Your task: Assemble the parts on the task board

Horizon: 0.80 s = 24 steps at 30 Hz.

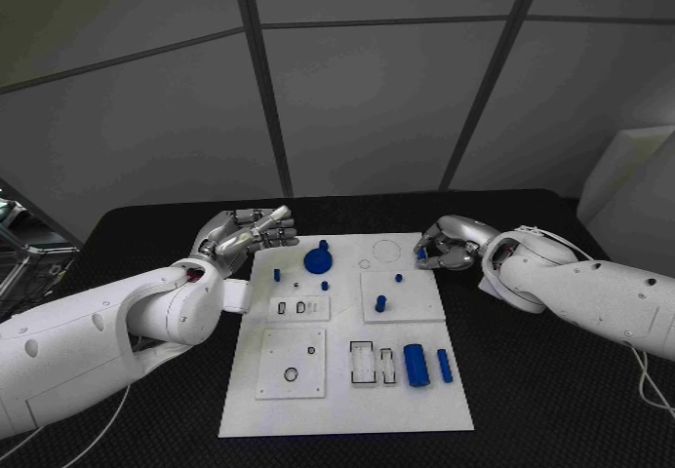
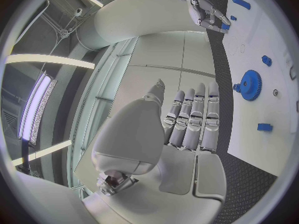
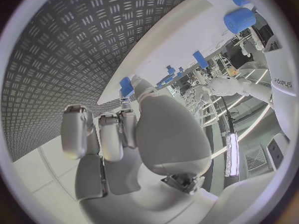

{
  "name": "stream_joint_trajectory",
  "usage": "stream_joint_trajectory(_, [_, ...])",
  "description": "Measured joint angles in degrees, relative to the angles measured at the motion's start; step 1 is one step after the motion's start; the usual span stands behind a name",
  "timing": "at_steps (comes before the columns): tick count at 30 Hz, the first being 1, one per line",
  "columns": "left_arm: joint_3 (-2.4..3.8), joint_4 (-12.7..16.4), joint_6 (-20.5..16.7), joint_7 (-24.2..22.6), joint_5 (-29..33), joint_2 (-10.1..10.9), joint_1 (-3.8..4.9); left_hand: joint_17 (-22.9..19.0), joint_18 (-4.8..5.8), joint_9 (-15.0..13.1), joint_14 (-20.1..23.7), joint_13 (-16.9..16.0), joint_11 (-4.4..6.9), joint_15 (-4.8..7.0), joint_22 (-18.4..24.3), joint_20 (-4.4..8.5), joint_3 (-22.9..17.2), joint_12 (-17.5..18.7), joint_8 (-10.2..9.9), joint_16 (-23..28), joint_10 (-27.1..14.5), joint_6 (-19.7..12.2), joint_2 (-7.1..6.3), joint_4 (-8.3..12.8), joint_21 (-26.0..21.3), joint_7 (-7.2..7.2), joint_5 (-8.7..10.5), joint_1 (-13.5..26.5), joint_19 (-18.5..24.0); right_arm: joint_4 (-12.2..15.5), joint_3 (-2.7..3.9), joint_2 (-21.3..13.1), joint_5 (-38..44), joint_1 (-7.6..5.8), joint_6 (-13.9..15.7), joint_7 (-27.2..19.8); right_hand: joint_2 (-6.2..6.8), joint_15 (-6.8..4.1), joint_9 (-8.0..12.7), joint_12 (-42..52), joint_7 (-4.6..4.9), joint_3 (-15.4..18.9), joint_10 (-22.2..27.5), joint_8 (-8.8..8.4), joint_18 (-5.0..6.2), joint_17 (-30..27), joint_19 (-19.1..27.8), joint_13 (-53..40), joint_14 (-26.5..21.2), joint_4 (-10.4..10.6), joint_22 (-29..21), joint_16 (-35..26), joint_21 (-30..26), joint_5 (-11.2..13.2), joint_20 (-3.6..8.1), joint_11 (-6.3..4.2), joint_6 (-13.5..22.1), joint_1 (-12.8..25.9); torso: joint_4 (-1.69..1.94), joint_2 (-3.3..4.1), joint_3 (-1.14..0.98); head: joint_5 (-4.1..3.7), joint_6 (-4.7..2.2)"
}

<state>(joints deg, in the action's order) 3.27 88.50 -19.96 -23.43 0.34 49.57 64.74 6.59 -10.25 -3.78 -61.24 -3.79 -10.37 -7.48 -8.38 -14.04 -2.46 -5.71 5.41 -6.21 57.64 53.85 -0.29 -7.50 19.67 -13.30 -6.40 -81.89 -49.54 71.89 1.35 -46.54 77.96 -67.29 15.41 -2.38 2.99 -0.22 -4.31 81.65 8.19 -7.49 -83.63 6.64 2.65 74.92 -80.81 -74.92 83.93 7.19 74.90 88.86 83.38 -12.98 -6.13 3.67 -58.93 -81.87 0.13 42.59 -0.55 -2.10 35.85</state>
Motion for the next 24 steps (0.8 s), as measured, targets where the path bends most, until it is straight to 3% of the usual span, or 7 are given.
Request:
stream_joint_trajectory(5, [0.00,0.0,0.0,0.0,0.0,0.0,0.00,0.0,0.00,0.0,0.0,0.0,0.00,0.00,0.0,0.00,0.0,0.0,0.0,0.0,0.0,0.0,0.00,0.0,0.0,0.00,0.00,0.0,0.0,0.0,0.00,0.1,0.2,0.00,0.2,0.2,0.02,0.00,0.2,0.0,0.35,0.0,0.0,-0.01,0.00,0.0,0.0,0.0,0.0,0.0,0.0,0.0,0.0,0.3,0.00,0.00,0.4,0.0,-0.01,0.00,0.00,-0.01,0.00])
stream_joint_trajectory(8, [0.00,0.0,0.0,0.0,0.0,0.0,0.00,0.0,0.00,0.0,0.0,0.0,0.00,0.00,0.0,0.00,0.0,0.0,0.0,0.0,0.0,0.0,0.00,0.0,0.0,0.00,0.00,0.0,0.0,0.0,0.00,0.1,0.2,0.00,0.3,0.3,0.69,0.00,0.4,-0.3,0.66,0.0,0.0,-0.64,0.00,0.0,0.0,0.0,0.0,0.0,0.0,0.0,0.0,0.3,0.00,0.03,1.3,0.7,-0.01,0.00,0.00,-0.04,0.00])
stream_joint_trajectory(14, [0.00,0.0,0.0,0.0,0.0,0.0,0.00,0.0,0.00,0.0,0.0,0.0,0.00,0.00,0.0,0.00,0.0,0.0,0.0,0.0,0.0,0.0,0.00,0.0,0.0,0.00,0.00,0.0,0.0,-0.1,0.00,0.1,0.3,0.01,0.4,0.4,1.44,0.22,0.6,-1.2,1.53,0.5,0.9,-1.87,0.00,0.0,0.0,0.0,0.2,0.5,0.0,0.0,0.0,-0.2,0.00,0.94,4.2,1.4,-0.01,-0.02,0.01,-0.14,-0.01])
stream_joint_trajectory(24, [0.00,0.0,0.0,0.0,0.0,0.1,0.00,0.0,0.00,0.0,0.0,0.0,0.00,0.00,0.0,0.00,0.0,0.0,0.0,0.0,0.0,0.0,0.00,0.0,0.0,0.00,0.00,0.0,0.0,-0.2,0.00,0.2,0.4,0.01,0.4,0.6,1.44,0.23,0.6,-2.2,1.37,0.5,1.8,-2.08,0.00,0.0,0.2,0.0,0.2,0.5,0.0,0.0,0.0,-0.2,-0.22,0.93,4.4,1.4,-0.01,-0.02,0.02,-0.18,0.03])
